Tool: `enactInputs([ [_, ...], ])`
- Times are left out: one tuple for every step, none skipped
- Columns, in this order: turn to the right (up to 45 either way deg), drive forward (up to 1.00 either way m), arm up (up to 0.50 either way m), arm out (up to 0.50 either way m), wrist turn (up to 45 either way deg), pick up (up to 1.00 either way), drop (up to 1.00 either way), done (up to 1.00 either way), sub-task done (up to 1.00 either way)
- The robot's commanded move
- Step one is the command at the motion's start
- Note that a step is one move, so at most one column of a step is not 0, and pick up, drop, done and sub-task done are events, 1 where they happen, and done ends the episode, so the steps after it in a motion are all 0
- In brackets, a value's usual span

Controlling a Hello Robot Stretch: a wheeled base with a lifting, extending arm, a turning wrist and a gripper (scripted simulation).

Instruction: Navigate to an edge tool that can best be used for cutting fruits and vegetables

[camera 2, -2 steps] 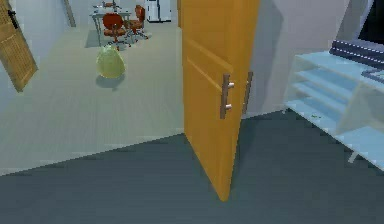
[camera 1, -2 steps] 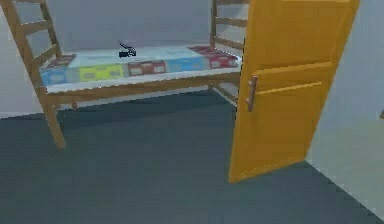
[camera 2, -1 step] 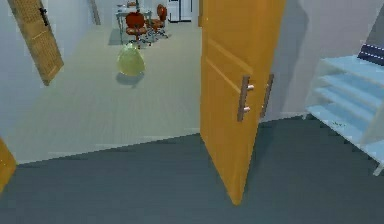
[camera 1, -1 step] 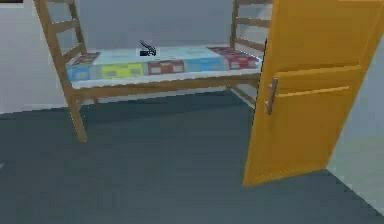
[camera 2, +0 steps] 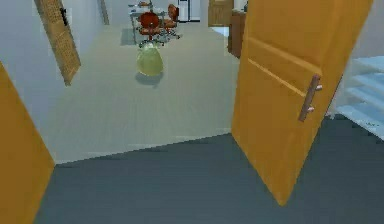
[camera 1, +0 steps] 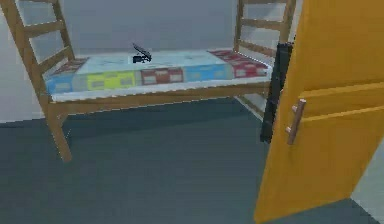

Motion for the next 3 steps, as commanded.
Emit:
enactInputs([
  [45.0, 0.0, 0.0, 0.0, 0.0, 0.0, 0.0, 0.0, 0.0],
  [24.0, 0.0, 0.0, 0.0, 0.0, 0.0, 0.0, 0.0, 0.0],
  [0.0, 0.45, 0.0, 0.0, 0.0, 0.0, 0.0, 0.0, 0.0],
])
